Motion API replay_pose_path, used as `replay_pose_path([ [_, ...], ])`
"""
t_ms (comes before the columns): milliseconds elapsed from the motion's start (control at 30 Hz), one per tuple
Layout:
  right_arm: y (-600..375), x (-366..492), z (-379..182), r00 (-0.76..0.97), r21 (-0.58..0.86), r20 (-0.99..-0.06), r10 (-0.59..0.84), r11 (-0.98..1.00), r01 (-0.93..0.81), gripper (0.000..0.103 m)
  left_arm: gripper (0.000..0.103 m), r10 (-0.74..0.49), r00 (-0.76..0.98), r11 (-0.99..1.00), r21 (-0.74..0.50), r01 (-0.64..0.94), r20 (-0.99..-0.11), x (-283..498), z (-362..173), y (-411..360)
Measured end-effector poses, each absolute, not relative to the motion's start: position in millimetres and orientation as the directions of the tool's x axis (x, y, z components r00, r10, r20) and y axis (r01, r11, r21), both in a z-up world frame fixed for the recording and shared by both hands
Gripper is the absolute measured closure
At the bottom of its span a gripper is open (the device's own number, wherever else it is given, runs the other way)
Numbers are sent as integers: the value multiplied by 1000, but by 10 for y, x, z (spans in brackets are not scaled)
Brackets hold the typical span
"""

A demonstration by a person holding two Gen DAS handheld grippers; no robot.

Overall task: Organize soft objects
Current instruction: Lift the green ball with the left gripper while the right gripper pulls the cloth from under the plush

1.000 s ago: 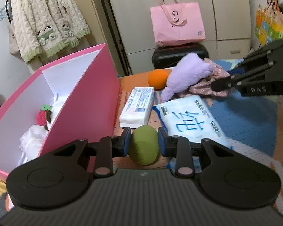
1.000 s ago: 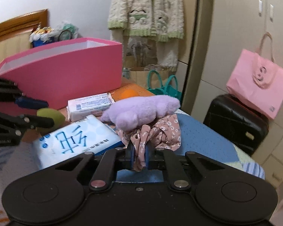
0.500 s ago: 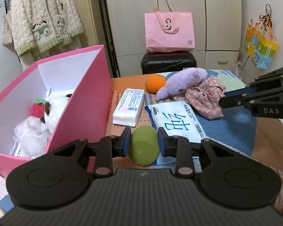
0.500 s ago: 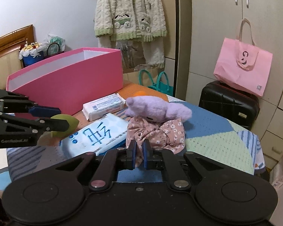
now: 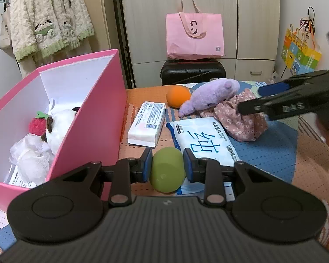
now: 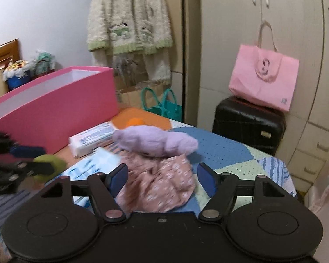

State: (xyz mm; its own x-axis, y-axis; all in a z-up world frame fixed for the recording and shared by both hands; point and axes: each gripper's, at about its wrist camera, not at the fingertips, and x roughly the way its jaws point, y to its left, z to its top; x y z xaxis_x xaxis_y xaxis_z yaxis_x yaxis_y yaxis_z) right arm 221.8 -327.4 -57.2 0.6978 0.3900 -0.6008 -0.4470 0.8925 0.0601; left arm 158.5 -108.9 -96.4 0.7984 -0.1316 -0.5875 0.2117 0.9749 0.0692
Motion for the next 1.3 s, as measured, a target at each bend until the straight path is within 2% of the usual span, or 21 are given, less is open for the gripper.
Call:
replay_pose_path([
  [67, -3287, 2383, -668, 660, 124, -623, 420, 886, -447, 18, 73, -134, 795, 975, 65, 213, -592, 1591, -978, -1087],
  [100, -3292, 2449, -717, 642, 156, -630, 437, 881, -447, 17, 73, -135, 793, 975, 63, 213, -594, 1592, -984, -1088],
  [167, -3289, 2537, -828, 607, 202, -650, 457, 874, -442, 18, 73, -138, 793, 975, 61, 215, -594, 1590, -984, -1087],
  [200, -3284, 2555, -873, 593, 218, -658, 465, 871, -441, 23, 73, -140, 791, 974, 59, 217, -595, 1592, -981, -1085],
  [233, -3273, 2534, -901, 598, 210, -655, 463, 871, -444, 30, 73, -143, 789, 974, 58, 220, -597, 1590, -973, -1083],
  [267, -3252, 2490, -898, 615, 175, -650, 447, 875, -451, 59, 74, -144, 789, 973, 58, 222, -598, 1587, -964, -1080],
  [300, -3230, 2439, -881, 627, 140, -650, 430, 878, -458, 82, 74, -147, 788, 973, 57, 225, -598, 1581, -956, -1073],
  [367, -3242, 2339, -821, 632, 142, -640, 436, 876, -460, 87, 73, -159, 782, 972, 46, 232, -603, 1573, -939, -1054],
  [933, -3227, 1411, -474, 625, 163, -644, 442, 877, -452, 87, 74, -250, 774, 955, -19, 295, -581, 1270, -764, -929],
  [1133, -3183, 1186, -437, 609, 174, -676, 414, 893, -415, 87, 74, -303, 735, 941, -67, 332, -607, 1157, -741, -838],
  [1300, -3178, 986, -372, 580, 237, -681, 448, 883, -404, 87, 73, -338, 699, 930, -110, 351, -630, 1054, -737, -730],
])
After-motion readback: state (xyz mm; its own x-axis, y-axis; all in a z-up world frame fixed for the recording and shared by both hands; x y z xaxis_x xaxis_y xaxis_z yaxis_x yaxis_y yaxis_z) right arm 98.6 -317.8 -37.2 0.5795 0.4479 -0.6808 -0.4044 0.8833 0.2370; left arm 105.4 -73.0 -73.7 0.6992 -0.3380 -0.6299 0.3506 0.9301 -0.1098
